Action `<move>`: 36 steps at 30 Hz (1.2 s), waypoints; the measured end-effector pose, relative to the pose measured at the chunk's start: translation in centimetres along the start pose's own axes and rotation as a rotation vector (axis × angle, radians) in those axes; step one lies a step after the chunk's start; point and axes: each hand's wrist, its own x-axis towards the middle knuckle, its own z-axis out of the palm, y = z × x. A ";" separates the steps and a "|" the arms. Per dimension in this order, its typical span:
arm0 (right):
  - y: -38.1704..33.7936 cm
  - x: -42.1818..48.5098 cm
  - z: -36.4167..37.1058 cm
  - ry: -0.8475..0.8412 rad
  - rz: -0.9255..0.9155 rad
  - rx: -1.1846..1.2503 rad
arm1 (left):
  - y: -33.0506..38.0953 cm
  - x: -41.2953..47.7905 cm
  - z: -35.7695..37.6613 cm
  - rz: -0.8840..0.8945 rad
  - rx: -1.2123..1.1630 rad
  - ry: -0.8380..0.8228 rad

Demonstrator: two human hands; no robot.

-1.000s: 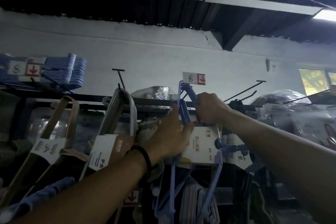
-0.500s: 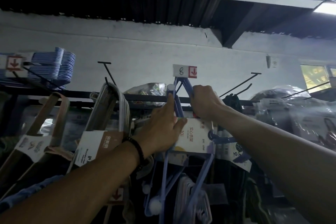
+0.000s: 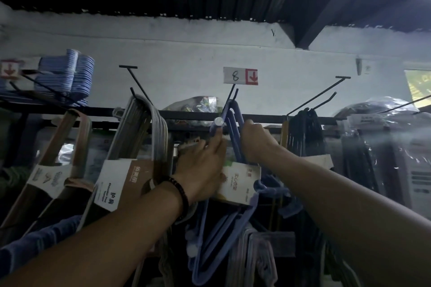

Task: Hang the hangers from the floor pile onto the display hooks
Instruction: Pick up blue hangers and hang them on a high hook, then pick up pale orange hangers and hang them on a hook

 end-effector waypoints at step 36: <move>-49.3 -51.6 13.6 -0.888 -0.992 0.784 | -6.8 -75.5 -18.4 -1.045 0.030 -0.909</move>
